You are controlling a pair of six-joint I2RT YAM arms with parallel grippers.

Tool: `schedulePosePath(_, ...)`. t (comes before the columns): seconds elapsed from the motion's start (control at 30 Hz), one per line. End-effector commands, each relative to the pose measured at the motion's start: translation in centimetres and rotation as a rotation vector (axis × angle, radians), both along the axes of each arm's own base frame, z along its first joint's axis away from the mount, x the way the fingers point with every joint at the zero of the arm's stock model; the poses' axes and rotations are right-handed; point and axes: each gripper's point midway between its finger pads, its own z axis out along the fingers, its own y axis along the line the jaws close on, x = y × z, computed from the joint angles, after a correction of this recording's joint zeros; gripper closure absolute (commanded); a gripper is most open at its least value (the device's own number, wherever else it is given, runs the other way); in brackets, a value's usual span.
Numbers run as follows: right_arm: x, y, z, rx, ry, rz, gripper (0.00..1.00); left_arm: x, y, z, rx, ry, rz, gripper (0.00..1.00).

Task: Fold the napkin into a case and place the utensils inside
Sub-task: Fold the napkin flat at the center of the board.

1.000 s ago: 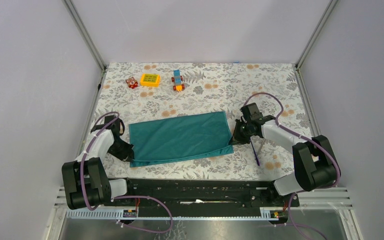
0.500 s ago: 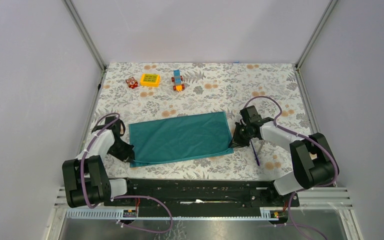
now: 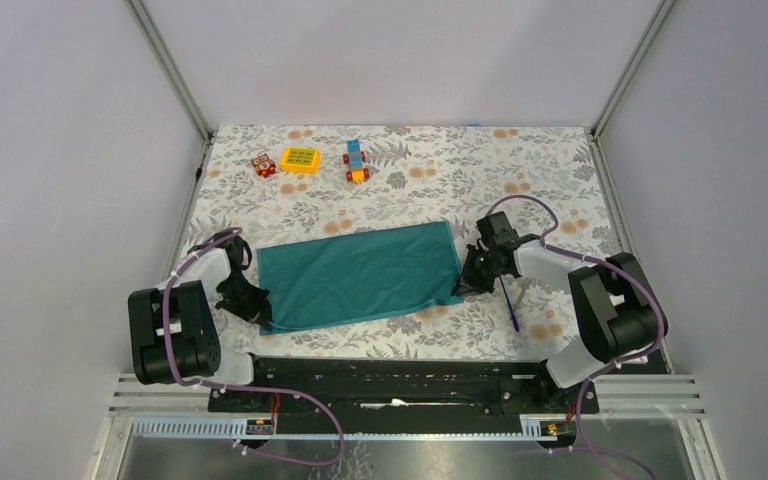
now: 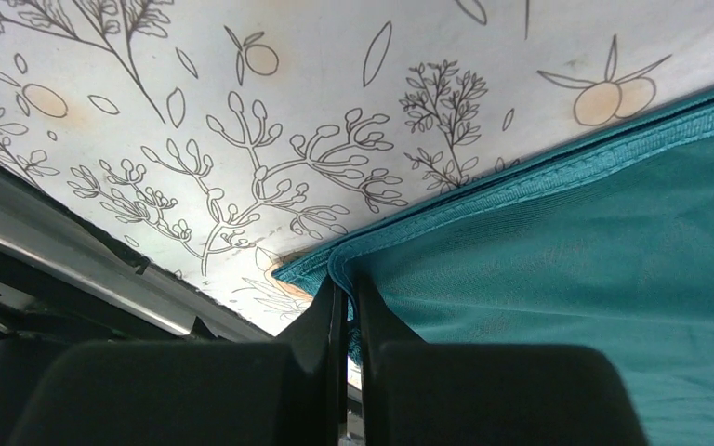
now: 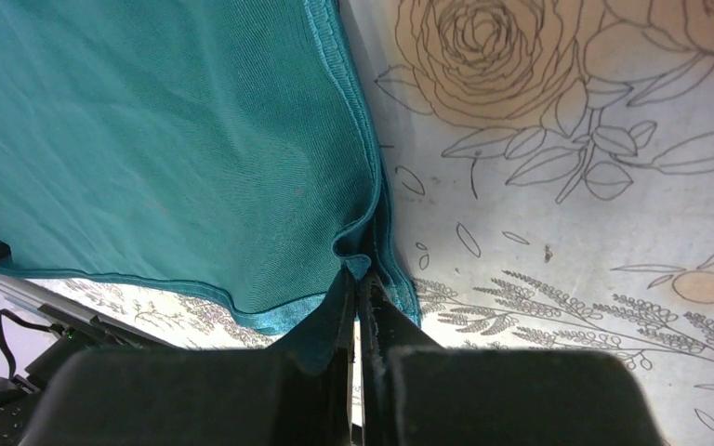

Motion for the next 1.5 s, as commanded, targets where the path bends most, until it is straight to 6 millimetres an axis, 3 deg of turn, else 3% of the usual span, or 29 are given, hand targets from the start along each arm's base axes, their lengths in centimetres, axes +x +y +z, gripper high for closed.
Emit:
schedulePosePath(0.0,1.0,-2.8,-2.3,-0.14,-0.002,-0.038,1.0,1.7,0.3,-2.6,0.011,-0.034,0.006,1.0)
schedulePosePath(0.13,1.8,-4.0,-1.9,-0.193,-0.018,-0.04,1.0,3.0,0.4,-2.6,0.009,-0.051,-0.012,1.0)
schedulePosePath(0.27,2.2,-4.0,-0.7,-0.192,-0.043,-0.031,1.0,4.1,0.6,-1.8,0.029,-0.075,-0.036,1.0)
schedulePosePath(0.47,2.0,-2.6,0.9,-0.108,-0.058,0.011,1.0,3.1,0.9,-0.4,0.069,-0.09,-0.015,1.0)
schedulePosePath(0.67,1.7,-2.1,0.9,-0.083,-0.056,0.032,1.0,2.0,0.4,0.0,0.052,-0.101,0.008,0.97)
schedulePosePath(0.8,1.7,-2.0,0.9,-0.078,-0.053,0.04,1.0,2.1,0.6,0.4,0.064,-0.109,0.011,0.88)
schedulePosePath(0.97,1.4,-1.8,1.4,-0.064,-0.05,0.058,1.0,2.2,0.8,1.6,0.077,-0.129,0.011,0.69)
schedulePosePath(1.1,1.0,-1.9,3.1,-0.06,-0.068,0.078,0.79,2.3,1.0,4.0,0.093,-0.172,0.011,0.47)
schedulePosePath(1.2,1.0,-2.1,5.1,-0.063,-0.107,0.094,0.66,2.4,1.6,6.4,0.139,-0.226,0.009,0.23)
schedulePosePath(1.33,1.5,-2.6,6.9,-0.096,-0.15,0.133,0.47,3.2,1.9,9.1,0.161,-0.309,-0.021,0.15)
schedulePosePath(1.47,2.5,-0.2,8.0,0.024,-0.163,0.161,0.35,5.6,-1.5,9.7,-0.03,-0.464,-0.122,0.12)
